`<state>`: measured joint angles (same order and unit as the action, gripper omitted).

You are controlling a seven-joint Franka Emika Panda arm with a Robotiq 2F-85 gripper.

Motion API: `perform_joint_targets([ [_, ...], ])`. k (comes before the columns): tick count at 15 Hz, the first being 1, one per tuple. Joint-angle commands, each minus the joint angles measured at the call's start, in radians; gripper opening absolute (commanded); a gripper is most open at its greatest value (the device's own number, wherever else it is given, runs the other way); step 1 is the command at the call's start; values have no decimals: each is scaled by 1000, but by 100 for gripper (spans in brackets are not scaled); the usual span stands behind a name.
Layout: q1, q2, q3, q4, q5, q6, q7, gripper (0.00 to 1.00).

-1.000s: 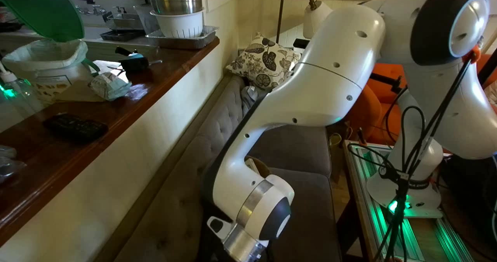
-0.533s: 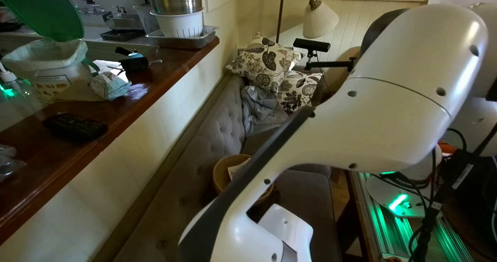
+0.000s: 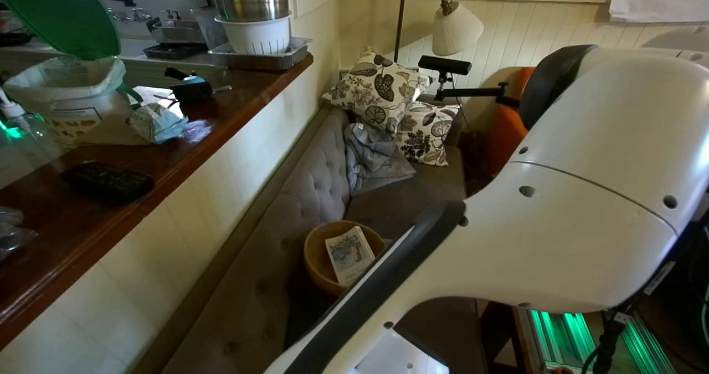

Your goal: Fold the white and green towel in half from right to left.

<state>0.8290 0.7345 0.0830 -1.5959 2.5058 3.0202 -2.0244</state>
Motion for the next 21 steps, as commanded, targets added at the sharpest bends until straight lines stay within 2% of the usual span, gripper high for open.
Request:
perform_joint_targets([
  [1, 105, 11, -204, 66, 7, -41, 163, 2],
  [2, 117, 11, -251, 75, 7, -47, 201, 2],
  [4, 184, 31, -396, 119, 8, -23, 296, 2],
  [7, 240, 49, -508, 105, 8, 55, 294, 2],
  [9, 256, 64, -519, 77, 7, 141, 250, 2],
  [14, 250, 124, -481, 78, -24, 330, 233, 2],
  [17, 261, 148, -481, 91, -13, 340, 238, 2],
  [21, 315, 156, -516, 135, 39, 210, 286, 2],
])
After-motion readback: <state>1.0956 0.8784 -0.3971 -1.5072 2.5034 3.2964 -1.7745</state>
